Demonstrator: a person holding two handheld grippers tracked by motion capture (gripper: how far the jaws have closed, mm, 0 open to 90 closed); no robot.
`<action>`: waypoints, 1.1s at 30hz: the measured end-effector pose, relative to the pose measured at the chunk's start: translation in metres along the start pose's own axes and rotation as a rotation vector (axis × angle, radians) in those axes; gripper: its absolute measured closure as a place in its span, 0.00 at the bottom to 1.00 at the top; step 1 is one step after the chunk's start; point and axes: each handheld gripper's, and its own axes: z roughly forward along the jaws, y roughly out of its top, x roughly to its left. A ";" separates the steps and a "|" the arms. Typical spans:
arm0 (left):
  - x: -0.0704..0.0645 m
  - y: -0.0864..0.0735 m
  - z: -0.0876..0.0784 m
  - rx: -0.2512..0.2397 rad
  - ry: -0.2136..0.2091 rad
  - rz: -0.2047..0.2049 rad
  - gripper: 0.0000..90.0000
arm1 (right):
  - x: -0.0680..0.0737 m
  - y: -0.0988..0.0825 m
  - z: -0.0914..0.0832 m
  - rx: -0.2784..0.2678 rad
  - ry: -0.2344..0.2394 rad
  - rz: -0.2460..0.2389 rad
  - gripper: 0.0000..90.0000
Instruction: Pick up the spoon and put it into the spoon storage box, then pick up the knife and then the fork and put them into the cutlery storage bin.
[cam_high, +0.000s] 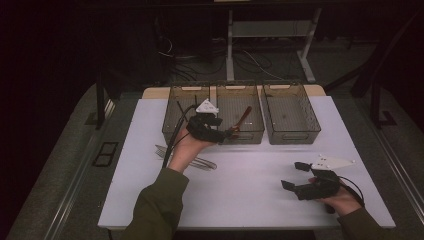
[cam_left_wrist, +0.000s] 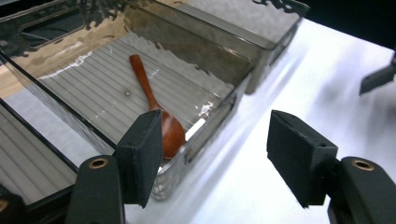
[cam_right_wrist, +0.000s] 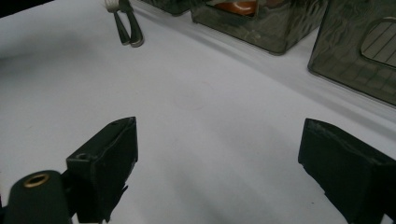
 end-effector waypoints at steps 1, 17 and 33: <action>-0.002 -0.002 -0.002 -0.012 0.000 -0.008 0.39 | 0.000 0.000 0.000 -0.002 0.001 -0.002 0.14; -0.007 -0.045 -0.034 -0.015 -0.014 -0.004 0.37 | 0.000 -0.002 -0.002 -0.001 -0.003 0.001 0.14; -0.007 -0.088 -0.060 0.015 0.006 0.011 0.45 | -0.001 -0.003 -0.004 -0.004 -0.006 -0.001 0.14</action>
